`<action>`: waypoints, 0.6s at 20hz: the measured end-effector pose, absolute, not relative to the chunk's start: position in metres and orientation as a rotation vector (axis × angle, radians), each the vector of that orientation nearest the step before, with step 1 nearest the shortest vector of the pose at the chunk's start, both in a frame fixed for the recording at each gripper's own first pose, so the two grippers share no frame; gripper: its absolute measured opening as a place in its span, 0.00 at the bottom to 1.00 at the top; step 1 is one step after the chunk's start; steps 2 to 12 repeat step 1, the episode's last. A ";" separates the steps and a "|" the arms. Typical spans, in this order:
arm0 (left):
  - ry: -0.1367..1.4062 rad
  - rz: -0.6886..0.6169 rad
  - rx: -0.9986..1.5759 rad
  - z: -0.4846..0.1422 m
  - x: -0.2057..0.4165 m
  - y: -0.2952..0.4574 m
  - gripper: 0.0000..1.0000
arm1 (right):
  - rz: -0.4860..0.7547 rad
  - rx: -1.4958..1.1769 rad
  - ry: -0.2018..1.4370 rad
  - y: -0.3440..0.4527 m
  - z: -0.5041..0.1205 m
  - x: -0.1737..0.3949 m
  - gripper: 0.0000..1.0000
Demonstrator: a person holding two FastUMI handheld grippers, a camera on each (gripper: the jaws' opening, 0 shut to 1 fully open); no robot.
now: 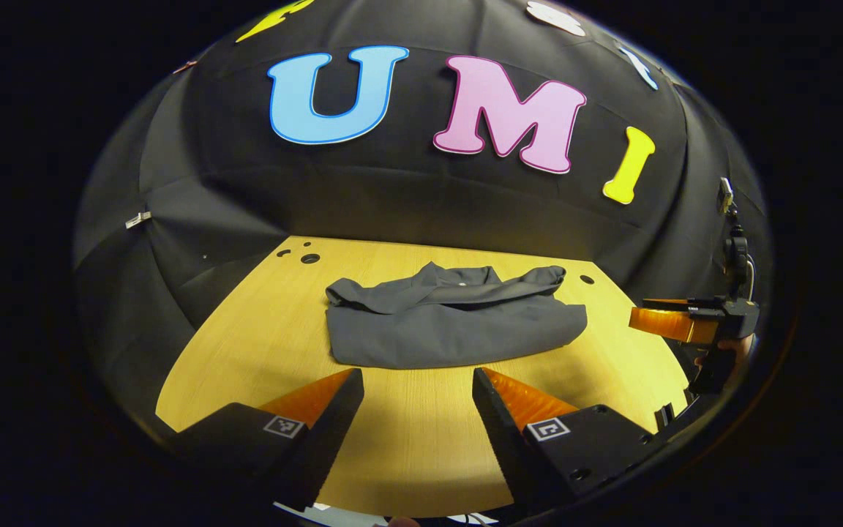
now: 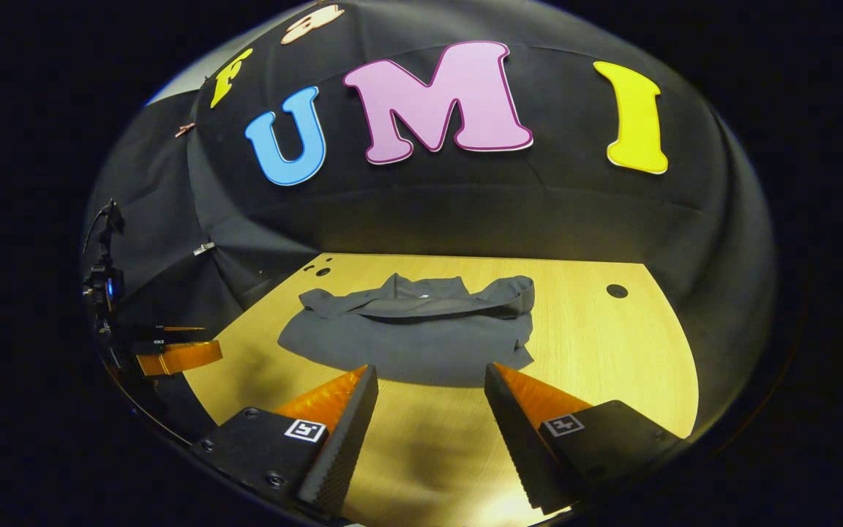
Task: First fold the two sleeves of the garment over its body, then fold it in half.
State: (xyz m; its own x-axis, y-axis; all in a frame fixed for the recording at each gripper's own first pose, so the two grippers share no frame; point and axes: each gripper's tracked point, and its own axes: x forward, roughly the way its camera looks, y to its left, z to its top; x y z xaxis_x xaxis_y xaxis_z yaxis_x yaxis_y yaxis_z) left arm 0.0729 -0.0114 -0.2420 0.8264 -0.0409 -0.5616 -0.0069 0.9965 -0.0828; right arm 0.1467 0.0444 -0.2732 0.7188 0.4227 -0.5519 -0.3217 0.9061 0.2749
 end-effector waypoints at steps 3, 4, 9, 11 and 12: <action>0.601 -0.006 -0.073 -0.246 0.071 -0.014 0.95 | 0.421 0.146 0.649 0.044 -0.278 0.148 0.91; 0.601 -0.006 -0.073 -0.246 0.071 -0.014 0.95 | 0.421 0.146 0.649 0.044 -0.278 0.148 0.91; 0.601 -0.006 -0.073 -0.246 0.071 -0.014 0.95 | 0.421 0.146 0.649 0.044 -0.278 0.148 0.91; 0.601 -0.006 -0.073 -0.246 0.071 -0.014 0.95 | 0.421 0.146 0.649 0.044 -0.278 0.148 0.91; 0.601 -0.006 -0.073 -0.246 0.071 -0.014 0.95 | 0.421 0.146 0.649 0.044 -0.278 0.148 0.91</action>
